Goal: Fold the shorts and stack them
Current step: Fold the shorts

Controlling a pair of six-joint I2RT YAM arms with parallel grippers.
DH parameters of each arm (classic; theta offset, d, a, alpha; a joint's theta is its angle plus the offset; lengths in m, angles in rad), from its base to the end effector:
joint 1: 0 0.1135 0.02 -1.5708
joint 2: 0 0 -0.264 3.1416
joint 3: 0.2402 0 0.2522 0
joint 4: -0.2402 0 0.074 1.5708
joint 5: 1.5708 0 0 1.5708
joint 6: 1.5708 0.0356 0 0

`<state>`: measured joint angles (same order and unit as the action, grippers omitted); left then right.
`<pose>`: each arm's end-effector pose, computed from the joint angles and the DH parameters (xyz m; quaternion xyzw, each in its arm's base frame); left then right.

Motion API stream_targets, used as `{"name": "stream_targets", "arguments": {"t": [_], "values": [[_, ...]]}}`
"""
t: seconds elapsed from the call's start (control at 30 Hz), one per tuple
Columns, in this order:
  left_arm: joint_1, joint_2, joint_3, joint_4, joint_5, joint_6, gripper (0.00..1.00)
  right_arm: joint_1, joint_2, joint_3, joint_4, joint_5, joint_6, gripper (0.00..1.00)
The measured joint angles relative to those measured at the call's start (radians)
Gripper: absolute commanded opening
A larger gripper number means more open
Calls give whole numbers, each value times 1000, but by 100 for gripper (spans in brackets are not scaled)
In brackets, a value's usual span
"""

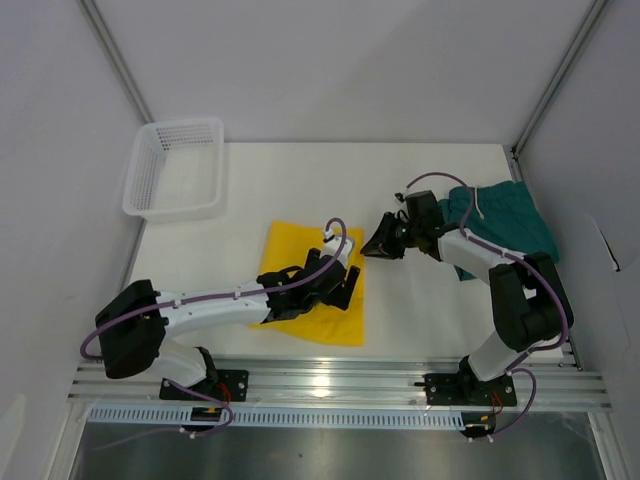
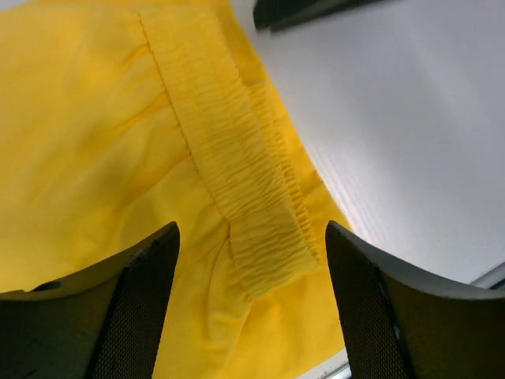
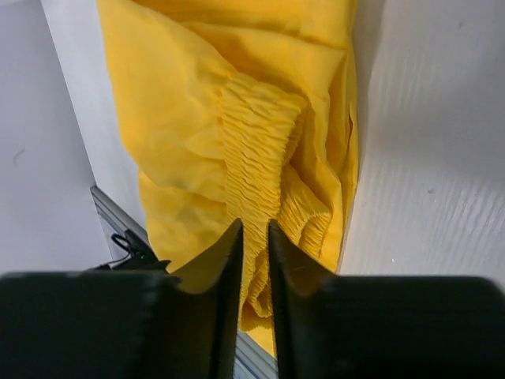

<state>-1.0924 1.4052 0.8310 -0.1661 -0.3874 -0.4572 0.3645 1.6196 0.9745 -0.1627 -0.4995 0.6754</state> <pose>0.1471 -0.2545 0.2191 0.2066 0.8772 -0.1511 0.4061 0.3092 0.1362 0.2018 0.0483 0.9027 0.3783 0.1991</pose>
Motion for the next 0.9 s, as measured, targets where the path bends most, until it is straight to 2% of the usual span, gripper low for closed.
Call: {"name": "stream_targets", "arguments": {"t": [0.07, 0.17, 0.4, 0.67, 0.9], "values": [[0, 16, 37, -9, -6, 6, 76, 1, -3, -47, 37, -26, 13, 15], [0, 37, 81, -27, -21, 15, 75, 2, -8, -139, 124, -59, 52, 22], [0, 113, 154, -55, -48, 34, 64, 0, -28, -317, 352, -93, 184, 30], [0, 211, 198, -73, -69, 40, 59, 0, -14, -334, 509, -98, 256, 33], [0, 261, 245, -95, -113, 40, 50, 0, 30, -333, 536, -100, 267, 31]]}}
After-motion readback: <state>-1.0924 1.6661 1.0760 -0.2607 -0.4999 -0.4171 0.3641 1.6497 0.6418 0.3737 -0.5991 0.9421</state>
